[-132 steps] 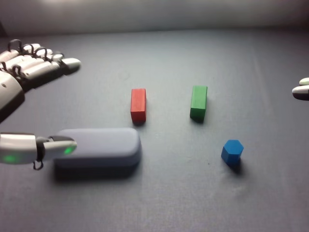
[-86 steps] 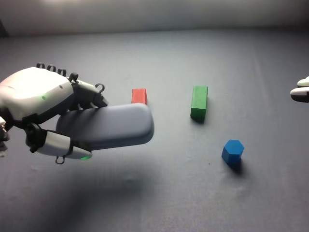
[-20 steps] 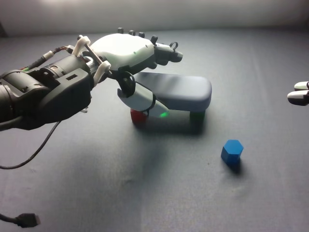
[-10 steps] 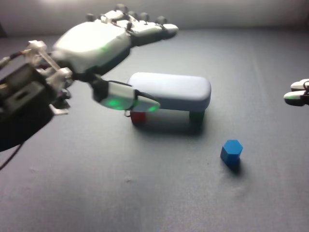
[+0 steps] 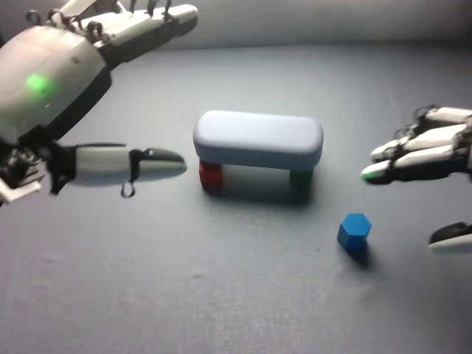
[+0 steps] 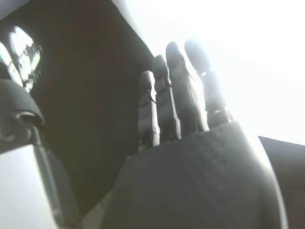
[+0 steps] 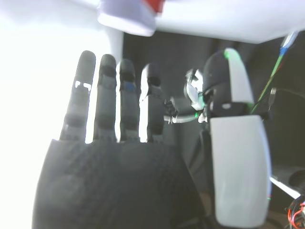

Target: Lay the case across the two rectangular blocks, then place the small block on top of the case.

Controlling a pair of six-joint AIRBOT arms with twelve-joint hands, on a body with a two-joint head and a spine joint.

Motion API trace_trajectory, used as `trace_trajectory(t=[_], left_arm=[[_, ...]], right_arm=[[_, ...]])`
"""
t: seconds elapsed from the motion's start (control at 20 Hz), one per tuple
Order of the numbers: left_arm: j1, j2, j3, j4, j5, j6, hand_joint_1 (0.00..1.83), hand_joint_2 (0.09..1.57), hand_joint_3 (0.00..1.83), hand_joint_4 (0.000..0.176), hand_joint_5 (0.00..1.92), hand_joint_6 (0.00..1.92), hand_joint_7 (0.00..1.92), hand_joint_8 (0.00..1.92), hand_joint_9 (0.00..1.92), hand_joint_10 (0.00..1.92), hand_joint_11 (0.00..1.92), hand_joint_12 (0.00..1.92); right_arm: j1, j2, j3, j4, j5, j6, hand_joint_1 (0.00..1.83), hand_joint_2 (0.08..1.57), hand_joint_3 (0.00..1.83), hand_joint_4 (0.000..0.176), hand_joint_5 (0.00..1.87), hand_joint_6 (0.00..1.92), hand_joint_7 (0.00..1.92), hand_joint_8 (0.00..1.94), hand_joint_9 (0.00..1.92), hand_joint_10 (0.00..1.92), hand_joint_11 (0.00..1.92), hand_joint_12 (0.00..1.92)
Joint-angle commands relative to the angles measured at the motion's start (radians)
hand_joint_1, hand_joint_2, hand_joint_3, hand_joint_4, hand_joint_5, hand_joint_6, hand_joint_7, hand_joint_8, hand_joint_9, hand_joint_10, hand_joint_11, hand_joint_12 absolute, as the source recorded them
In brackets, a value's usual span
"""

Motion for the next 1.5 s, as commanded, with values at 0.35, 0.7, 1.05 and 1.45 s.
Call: trace_trajectory(t=[0.35,0.7,1.05,1.45], left_arm=[[0.061,0.022,-0.027,-0.063,-0.247,0.0,0.96,0.88,0.0,0.0,0.3,0.0,0.39,0.0,0.45,0.01,0.0,1.19],[0.085,0.006,-0.027,-0.08,-0.241,-0.017,0.94,0.87,0.0,0.0,0.33,0.0,0.41,0.0,0.44,0.0,0.0,1.26],[0.087,0.001,-0.026,-0.08,-0.229,-0.025,0.89,0.87,0.0,0.011,0.33,0.0,0.42,0.01,0.44,0.01,0.0,1.19],[0.087,-0.003,-0.026,-0.082,-0.226,-0.03,0.89,0.89,0.0,0.009,0.31,0.0,0.41,0.0,0.44,0.0,0.0,1.13]], right_arm=[[0.108,-0.133,0.098,-0.142,-0.076,0.09,0.92,1.03,0.0,0.005,0.5,0.0,0.44,0.0,0.45,0.0,0.0,1.12],[0.138,-0.2,0.138,-0.183,-0.12,0.095,1.1,1.0,0.0,0.0,0.52,0.0,0.47,0.0,0.47,0.0,0.08,0.9],[0.154,-0.239,0.164,-0.202,-0.156,0.095,1.19,0.99,0.0,0.0,0.67,0.01,0.7,0.01,0.75,0.03,0.42,0.78],[0.155,-0.243,0.164,-0.202,-0.158,0.095,1.24,1.06,0.0,0.0,1.05,0.76,1.12,0.82,1.19,0.08,0.73,0.96]])
